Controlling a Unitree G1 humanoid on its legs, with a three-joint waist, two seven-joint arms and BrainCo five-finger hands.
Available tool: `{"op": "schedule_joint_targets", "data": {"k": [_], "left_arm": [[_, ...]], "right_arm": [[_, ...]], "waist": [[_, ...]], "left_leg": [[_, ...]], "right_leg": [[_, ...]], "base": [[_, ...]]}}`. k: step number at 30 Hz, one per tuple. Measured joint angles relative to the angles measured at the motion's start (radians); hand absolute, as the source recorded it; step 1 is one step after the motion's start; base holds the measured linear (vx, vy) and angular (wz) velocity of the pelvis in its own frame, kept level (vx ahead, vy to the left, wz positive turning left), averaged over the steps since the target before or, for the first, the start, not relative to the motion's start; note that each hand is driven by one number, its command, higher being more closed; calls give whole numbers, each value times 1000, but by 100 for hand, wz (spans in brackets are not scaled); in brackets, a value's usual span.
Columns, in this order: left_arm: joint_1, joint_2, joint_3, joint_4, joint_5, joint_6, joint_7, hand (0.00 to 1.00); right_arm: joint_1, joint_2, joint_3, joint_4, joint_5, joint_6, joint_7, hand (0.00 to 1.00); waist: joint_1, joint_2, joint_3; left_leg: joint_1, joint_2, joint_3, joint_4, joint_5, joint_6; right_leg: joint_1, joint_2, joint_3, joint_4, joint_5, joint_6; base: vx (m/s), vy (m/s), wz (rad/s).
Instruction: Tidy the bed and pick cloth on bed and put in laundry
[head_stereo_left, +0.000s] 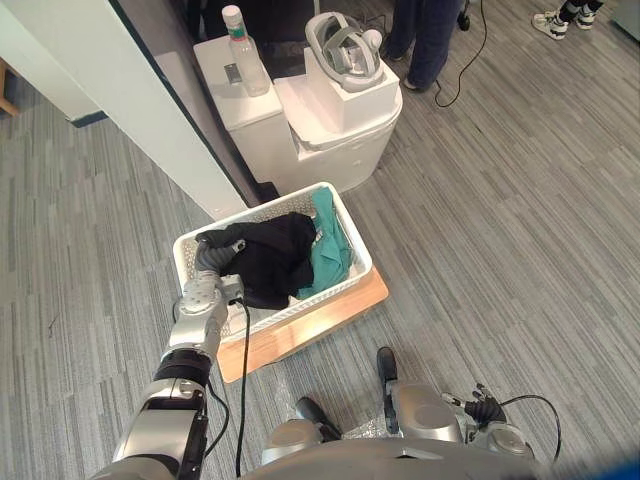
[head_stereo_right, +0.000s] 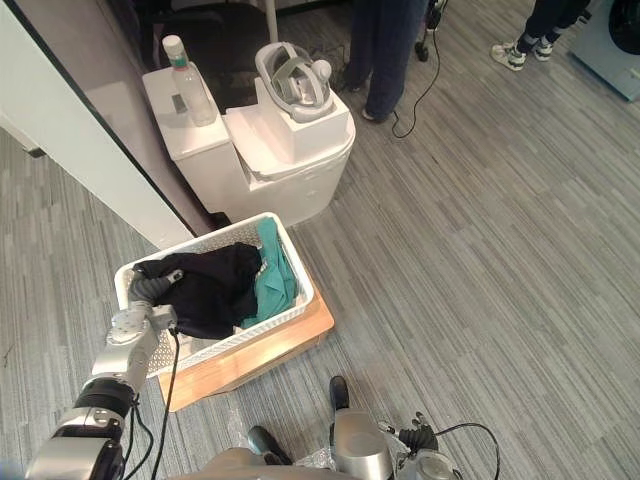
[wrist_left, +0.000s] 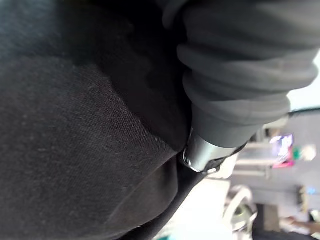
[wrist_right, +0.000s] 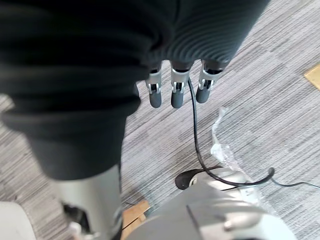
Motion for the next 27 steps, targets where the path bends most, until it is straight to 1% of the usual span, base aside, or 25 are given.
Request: {"op": "schedule_joint_targets", "data": {"k": [1, 2, 4, 6, 7, 8, 10, 13, 15, 16, 18, 19, 21, 23, 24, 25, 27], "left_arm": [[5, 0, 12, -15, -31, 0, -24, 0], [11, 0, 20, -29, -87, 6, -61, 0], [32, 0, 38, -39, -114, 29, -97, 0], [78, 0, 53, -65, -115, 46, -129, 0], [103, 0, 57, -78, -114, 63, -150, 0], [124, 0, 59, -91, -111, 83, -168, 0], [145, 0, 58, -97, -102, 108, -190, 0], [182, 0, 61, -100, -83, 142, -228, 0], [203, 0, 61, -120, -80, 155, -237, 0], [206, 0, 60, -137, -61, 162, -248, 0], [207, 1, 61, -166, -58, 164, -249, 0], [208, 3, 62, -214, -63, 166, -243, 0], [212, 5, 80, -270, -67, 166, -234, 0], [231, 5, 116, -347, -78, 166, -197, 0], [241, 5, 128, -371, -91, 166, -190, 0], [260, 5, 152, -407, -97, 165, -170, 0], [285, 3, 183, -435, -96, 156, -127, 0]], "right_arm": [[3, 0, -1, 0, 0, 1, 0, 0], [6, 0, -2, 1, 0, 2, 0, 0], [5, 0, -2, 0, 0, 2, 3, 0], [10, 2, -3, 1, -1, 3, 5, 0], [16, 2, -3, 1, -1, 3, 6, 0], [21, 2, -4, 1, -1, 3, 6, 0], [31, 1, -6, 1, -2, 4, 7, 0], [44, -2, -6, 1, -9, 6, 10, 0], [47, -1, -6, 1, -13, 13, 13, 0], [50, -1, -6, 1, -20, 20, 14, 0], [55, -1, -6, 1, -21, 25, 17, 0], [58, 0, -6, 1, -22, 27, 26, 0], [54, 0, -7, 1, -27, 36, 38, 0], [56, 1, -19, 5, -29, 45, 54, 0], [56, 2, -26, 10, -29, 47, 59, 0], [55, 3, -37, 23, -29, 49, 66, 0], [55, 3, -50, 43, -29, 50, 76, 0]], "waist": [[7, 1, -1], [13, 1, -4], [13, 3, -13], [13, 5, -39], [18, 5, -59], [31, 8, -72], [40, 11, -85], [41, 16, -111], [43, 17, -127], [47, 16, -136], [57, 14, -145], [64, 12, -150], [66, 12, -151], [65, 13, -153], [66, 13, -156], [70, 14, -164], [88, 16, -177]], "left_leg": [[6, 1, -1, 0, 0, 0], [19, 2, -4, 1, 0, 0], [35, 5, -10, 0, -2, -2], [36, 6, -15, 0, -2, -3], [36, 6, -16, 0, -2, -3], [38, 7, -17, 0, -2, -3], [50, 7, -20, -1, -2, -3], [65, 7, -29, -6, -2, -2], [66, 6, -30, -7, -1, -1], [66, 6, -31, -11, -1, -1], [67, 5, -33, -20, 2, 0], [67, 5, -34, -20, 2, 0], [67, 4, -40, -21, 4, 1], [65, 5, -56, -21, 2, -1], [64, 6, -58, -21, 2, -2], [61, 7, -61, -21, 1, -3], [57, 8, -66, -17, 1, -3]], "right_leg": [[7, 0, -2, -1, 0, 0], [27, -1, -8, -6, 0, 0], [48, 0, -19, -10, 0, 0], [55, 0, -26, -16, 0, 0], [58, 0, -26, -21, 0, 0], [61, 0, -26, -23, 0, 0], [77, 0, -28, -30, 0, 0], [100, -2, -42, -37, -1, 0], [103, -3, -48, -40, -1, 0], [107, -3, -51, -45, -1, 0], [109, -3, -53, -48, -1, 0], [111, -3, -56, -51, 0, -1], [114, -4, -62, -54, 0, 0], [129, -5, -66, -67, 0, 0], [130, -5, -71, -69, 0, 0], [132, -4, -80, -73, 0, 0], [135, -4, -84, -80, 0, -1]], "base": [[-29, 28, 12], [-33, 29, 13], [-38, 24, 16], [-49, 21, 10], [-38, 11, 1], [-40, 10, 1], [-56, 11, 4], [-74, 13, 12], [-67, 10, 5], [-60, 6, 7], [-57, 12, 4], [-46, 8, 3], [-22, 1, 6], [-19, 10, 13], [1, 5, 16], [27, -7, 15], [34, -13, 12]]}}
